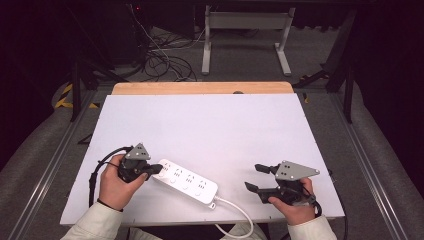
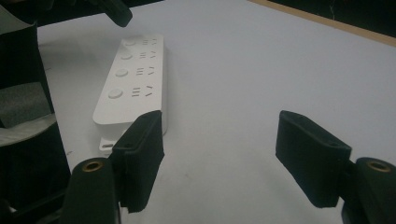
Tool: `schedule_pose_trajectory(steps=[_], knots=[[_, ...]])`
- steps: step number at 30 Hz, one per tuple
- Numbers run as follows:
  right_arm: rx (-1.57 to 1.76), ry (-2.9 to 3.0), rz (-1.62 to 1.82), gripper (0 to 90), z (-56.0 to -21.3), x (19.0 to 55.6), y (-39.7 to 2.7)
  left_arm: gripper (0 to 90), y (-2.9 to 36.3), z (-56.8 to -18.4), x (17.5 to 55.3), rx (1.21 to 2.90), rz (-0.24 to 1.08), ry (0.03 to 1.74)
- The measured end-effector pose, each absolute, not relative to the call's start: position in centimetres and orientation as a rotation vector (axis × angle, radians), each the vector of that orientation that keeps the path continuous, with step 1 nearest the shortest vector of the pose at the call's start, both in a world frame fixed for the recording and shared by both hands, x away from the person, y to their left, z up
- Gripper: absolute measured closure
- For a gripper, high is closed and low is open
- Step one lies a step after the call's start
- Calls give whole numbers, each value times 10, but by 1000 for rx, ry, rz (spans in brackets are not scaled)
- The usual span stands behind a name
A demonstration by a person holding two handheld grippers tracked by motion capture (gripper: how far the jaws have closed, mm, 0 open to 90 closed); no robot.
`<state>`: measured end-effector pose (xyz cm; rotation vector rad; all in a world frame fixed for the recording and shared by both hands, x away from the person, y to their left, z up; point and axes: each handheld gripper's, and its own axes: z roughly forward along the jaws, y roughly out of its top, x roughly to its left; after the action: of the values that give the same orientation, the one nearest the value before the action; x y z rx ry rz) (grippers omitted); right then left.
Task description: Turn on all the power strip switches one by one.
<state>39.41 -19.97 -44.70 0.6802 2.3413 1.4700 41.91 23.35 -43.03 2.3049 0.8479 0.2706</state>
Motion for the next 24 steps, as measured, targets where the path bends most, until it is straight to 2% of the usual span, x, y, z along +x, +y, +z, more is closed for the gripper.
schedule_pose_trajectory(steps=[14, 24], knots=[[678, 2356, 1466, 316, -449, 395, -198, 898, 223, -440, 426, 2437, 273, 824], [674, 2361, 1464, 315, -449, 394, -197, 898, 219, -442, 426, 2438, 294, 829]])
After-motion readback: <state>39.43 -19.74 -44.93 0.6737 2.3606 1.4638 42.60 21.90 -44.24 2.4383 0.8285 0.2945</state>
